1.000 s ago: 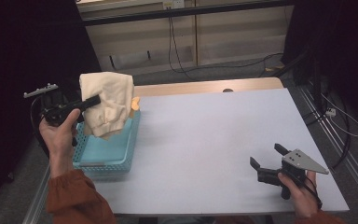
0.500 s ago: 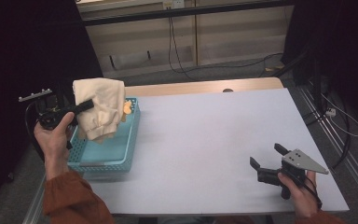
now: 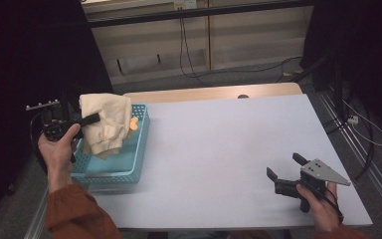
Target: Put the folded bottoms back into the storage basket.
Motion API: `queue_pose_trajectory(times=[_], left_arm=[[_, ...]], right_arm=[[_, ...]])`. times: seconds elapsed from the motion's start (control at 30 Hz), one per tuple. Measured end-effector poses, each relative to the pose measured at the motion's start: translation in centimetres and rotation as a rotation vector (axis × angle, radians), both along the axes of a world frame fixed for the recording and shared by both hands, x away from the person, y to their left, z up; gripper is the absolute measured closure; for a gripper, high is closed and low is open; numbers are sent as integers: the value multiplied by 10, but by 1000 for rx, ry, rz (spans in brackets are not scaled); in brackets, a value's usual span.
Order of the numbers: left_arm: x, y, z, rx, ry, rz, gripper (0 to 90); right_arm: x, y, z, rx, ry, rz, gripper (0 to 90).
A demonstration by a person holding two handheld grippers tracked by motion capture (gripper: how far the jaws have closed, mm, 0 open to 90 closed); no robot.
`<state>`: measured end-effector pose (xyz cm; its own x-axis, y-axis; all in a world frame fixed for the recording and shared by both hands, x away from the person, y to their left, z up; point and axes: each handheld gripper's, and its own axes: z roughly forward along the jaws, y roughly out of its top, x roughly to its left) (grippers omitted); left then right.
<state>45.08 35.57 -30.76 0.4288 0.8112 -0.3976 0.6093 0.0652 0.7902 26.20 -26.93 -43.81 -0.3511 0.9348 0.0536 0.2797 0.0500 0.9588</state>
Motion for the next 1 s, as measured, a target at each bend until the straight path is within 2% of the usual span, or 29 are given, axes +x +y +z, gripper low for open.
queue_pose_trajectory(times=[0.1,0.3,0.53,0.77,0.83,0.9,1.0], left_arm=[[2,0,-4,-10,21,-4,728],[6,3,-13,-4,57,-1,729],[9,1,-20,-18,83,-7,728],[12,-2,-25,3,108,-4,728],[13,-3,-27,27,124,0,728],[14,-5,-29,26,137,11,728],[17,-7,-33,26,154,0,728]], right_arm=[[0,0,0,-1,1,1,16],[0,0,0,-1,2,1,16],[0,0,0,-2,2,2,16],[0,0,0,0,5,3,16],[0,0,0,0,5,2,16],[0,0,0,-2,2,3,16],[0,0,0,-1,5,3,16]])
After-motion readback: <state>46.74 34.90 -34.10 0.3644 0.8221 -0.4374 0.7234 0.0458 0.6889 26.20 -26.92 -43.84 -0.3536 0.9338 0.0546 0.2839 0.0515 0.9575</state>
